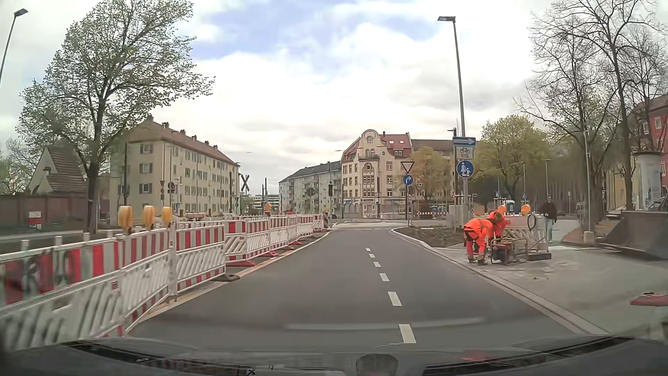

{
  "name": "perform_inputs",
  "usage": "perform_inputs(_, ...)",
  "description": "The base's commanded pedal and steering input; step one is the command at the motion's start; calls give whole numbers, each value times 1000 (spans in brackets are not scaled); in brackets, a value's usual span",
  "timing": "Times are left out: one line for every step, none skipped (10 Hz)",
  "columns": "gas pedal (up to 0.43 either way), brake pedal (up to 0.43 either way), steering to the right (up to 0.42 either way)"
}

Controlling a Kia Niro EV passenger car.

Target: Follow the waypoints while adhering to traffic rules and regulations

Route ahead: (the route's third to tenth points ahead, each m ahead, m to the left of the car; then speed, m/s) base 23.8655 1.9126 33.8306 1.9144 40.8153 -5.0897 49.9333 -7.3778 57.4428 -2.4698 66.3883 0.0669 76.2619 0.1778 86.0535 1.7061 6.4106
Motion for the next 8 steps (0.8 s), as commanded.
perform_inputs(20,0,-2)
perform_inputs(20,0,-2)
perform_inputs(8,0,-2)
perform_inputs(0,0,-1)
perform_inputs(0,0,0)
perform_inputs(0,0,3)
perform_inputs(0,0,4)
perform_inputs(0,0,5)
